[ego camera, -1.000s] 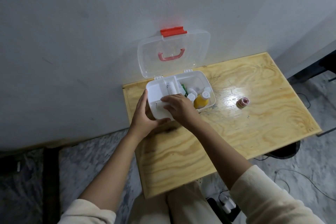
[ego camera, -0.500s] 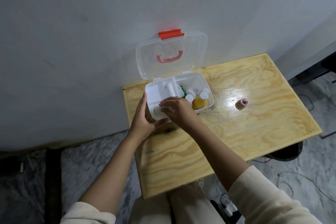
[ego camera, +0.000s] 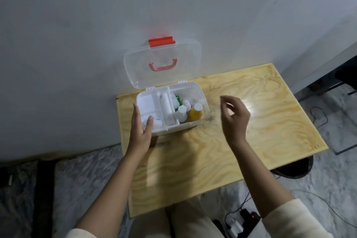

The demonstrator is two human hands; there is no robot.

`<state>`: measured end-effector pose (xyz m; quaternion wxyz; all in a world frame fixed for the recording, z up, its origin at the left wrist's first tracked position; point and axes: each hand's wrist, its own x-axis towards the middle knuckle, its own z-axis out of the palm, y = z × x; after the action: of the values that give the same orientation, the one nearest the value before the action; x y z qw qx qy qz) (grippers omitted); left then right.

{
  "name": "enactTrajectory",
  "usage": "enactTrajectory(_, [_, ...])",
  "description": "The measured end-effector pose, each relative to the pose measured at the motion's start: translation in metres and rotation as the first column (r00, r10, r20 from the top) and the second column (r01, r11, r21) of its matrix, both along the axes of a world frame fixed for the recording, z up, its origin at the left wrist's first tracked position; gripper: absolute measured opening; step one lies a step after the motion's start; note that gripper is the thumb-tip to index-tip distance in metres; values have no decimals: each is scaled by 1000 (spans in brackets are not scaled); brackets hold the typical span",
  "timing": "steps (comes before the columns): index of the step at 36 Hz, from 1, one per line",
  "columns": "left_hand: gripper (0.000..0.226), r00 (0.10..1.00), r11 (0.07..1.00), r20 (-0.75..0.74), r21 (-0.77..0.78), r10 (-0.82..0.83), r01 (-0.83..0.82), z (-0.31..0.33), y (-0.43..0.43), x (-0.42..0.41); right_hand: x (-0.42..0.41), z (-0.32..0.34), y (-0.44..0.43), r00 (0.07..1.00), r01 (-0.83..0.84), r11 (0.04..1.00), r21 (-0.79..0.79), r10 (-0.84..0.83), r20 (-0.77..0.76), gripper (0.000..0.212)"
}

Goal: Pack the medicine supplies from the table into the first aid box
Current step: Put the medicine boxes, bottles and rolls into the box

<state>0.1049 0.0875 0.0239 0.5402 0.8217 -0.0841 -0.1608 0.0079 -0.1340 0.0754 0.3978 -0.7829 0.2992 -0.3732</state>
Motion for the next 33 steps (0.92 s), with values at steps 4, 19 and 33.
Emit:
enactTrajectory(4, [58, 996, 996, 38, 30, 85, -86, -9, -8, -2, -20, -34, -46, 968, 190, 979, 72, -174, -183, 20])
enactTrajectory(19, [61, 980, 980, 9, -9, 200, -200, -8, -17, -12, 1, -96, -79, 806, -243, 958, 155, 288, -517, 47])
enactTrajectory(33, [61, 981, 981, 42, 34, 191, -193, -10, -17, -9, 58, -98, -79, 579, -730, 672, 122, 703, -412, 58])
